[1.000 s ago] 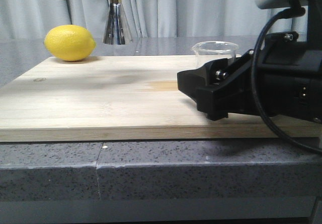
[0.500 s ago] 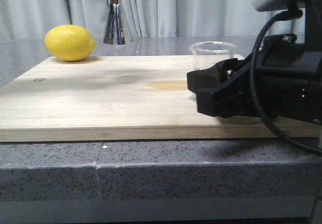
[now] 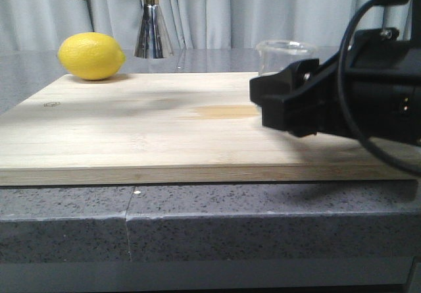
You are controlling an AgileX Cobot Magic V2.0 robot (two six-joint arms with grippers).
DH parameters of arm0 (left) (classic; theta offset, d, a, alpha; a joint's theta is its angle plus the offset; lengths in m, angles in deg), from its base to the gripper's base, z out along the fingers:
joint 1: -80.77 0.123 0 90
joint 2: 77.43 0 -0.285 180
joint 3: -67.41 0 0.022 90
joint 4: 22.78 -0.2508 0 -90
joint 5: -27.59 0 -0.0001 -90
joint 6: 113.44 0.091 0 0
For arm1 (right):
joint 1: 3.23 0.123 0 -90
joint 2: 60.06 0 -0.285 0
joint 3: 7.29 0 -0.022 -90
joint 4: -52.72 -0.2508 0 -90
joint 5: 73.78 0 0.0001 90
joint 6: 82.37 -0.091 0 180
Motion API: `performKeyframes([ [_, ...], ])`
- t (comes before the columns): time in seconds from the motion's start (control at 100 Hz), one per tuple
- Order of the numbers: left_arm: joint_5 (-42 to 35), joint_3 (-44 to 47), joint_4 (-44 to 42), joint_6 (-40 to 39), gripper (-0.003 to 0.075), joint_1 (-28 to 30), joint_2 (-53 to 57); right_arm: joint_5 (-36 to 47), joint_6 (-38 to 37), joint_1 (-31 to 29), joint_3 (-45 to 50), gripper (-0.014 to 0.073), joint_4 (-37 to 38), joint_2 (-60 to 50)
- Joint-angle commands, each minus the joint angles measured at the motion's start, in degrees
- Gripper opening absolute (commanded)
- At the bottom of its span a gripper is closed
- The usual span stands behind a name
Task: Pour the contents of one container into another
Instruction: 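Reach the right gripper to the glass beaker, grasp and lift it, then move the beaker with the right gripper above the held jigger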
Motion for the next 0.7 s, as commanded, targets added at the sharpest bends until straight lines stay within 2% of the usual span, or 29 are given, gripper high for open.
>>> performKeyframes([
  [0.0, 6.2, -1.6, 4.7, -0.4, 0.0241, -0.6, 2.6, 4.8, 0.1, 0.1, -1.3, 0.0349, -1.8, -3.9],
  [0.1, 6.2, -1.6, 4.7, -0.4, 0.0241, -0.6, 2.6, 4.2, 0.1, 0.1, -1.5, 0.0349, -3.5, -7.3],
  [0.22, 6.2, -1.6, 4.7, -0.4, 0.0241, -0.6, 2.6, -2.3, 0.1, 0.1, -4.1, 0.0349, -4.1, -12.7],
  [0.44, 6.2, -1.6, 4.7, -0.4, 0.0241, -0.6, 2.6, -21.7, 2.6, 0.1, -14.1, 0.0349, -4.1, -19.2],
  [0.69, 6.2, -1.6, 4.7, -0.4, 0.0242, -0.6, 2.6, -44.2, 7.2, 0.1, -30.5, 0.0349, -4.0, -19.7],
])
